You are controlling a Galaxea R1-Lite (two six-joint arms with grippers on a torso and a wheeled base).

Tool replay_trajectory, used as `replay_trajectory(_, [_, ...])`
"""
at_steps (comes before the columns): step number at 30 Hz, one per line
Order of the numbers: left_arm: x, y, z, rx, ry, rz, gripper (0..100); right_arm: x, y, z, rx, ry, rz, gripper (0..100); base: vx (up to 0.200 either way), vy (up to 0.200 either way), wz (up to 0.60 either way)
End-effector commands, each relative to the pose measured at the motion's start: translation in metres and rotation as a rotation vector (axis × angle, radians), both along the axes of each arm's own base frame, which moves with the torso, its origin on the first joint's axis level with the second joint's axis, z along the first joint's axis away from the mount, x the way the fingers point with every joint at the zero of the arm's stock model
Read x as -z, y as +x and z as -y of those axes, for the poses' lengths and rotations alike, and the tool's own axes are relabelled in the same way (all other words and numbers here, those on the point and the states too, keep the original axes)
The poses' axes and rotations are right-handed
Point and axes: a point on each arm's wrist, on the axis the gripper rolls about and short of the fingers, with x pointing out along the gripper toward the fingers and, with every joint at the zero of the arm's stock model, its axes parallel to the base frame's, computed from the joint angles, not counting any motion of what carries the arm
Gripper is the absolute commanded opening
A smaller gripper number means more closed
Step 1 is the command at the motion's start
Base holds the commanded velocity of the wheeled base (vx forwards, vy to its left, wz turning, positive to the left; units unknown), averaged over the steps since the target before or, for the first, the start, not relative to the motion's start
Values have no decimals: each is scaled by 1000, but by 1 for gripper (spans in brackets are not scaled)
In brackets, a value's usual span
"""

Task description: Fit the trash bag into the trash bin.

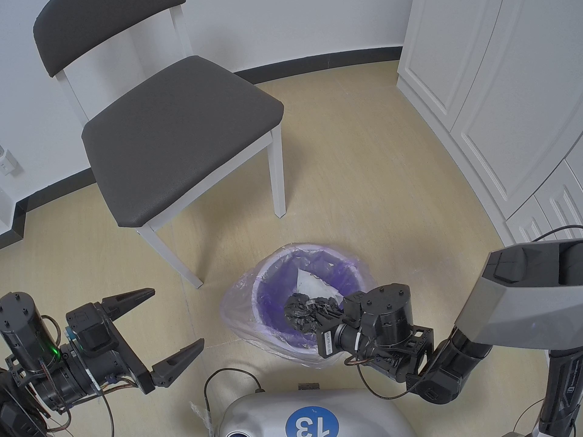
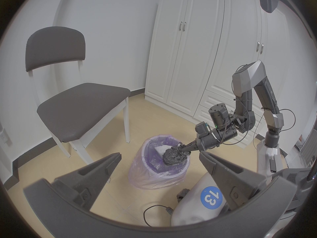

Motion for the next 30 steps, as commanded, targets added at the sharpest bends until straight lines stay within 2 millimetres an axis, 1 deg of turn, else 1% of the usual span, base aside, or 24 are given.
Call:
replay_trajectory(1, [4, -3, -1, 0, 7, -14, 100, 2, 0, -1, -3, -5, -8, 0, 0, 0, 0])
replay_trajectory(3, [4, -3, -1, 1, 7, -14, 100, 9, 3, -4, -1, -8, -17, 0, 0, 0, 0])
replay_trajectory(7, [4, -3, -1, 3, 7, -14, 100, 22, 15, -11, 10, 9, -32, 0, 0, 0, 0])
replay_trajectory(13, [2, -3, -2, 0, 2, 1, 100, 32, 43, -19, 88, 103, -81, 0, 0, 0, 0])
replay_trajectory(16, [2, -3, -2, 0, 2, -1, 100, 30, 56, -17, 130, 130, -105, 0, 0, 0, 0])
replay_trajectory(20, [2, -3, -2, -1, 4, -1, 100, 23, 74, -8, 195, 156, -132, 0, 0, 0, 0])
replay_trajectory(25, [2, -3, -2, -1, 3, 0, 100, 11, 94, -8, 277, 259, -190, 0, 0, 0, 0])
replay_trajectory(28, [2, -3, -2, -1, 3, 2, 100, 6, 100, -11, 305, 336, -218, 0, 0, 0, 0])
replay_trajectory(30, [2, -3, -2, -1, 2, 3, 100, 4, 101, -12, 296, 375, -244, 0, 0, 0, 0])
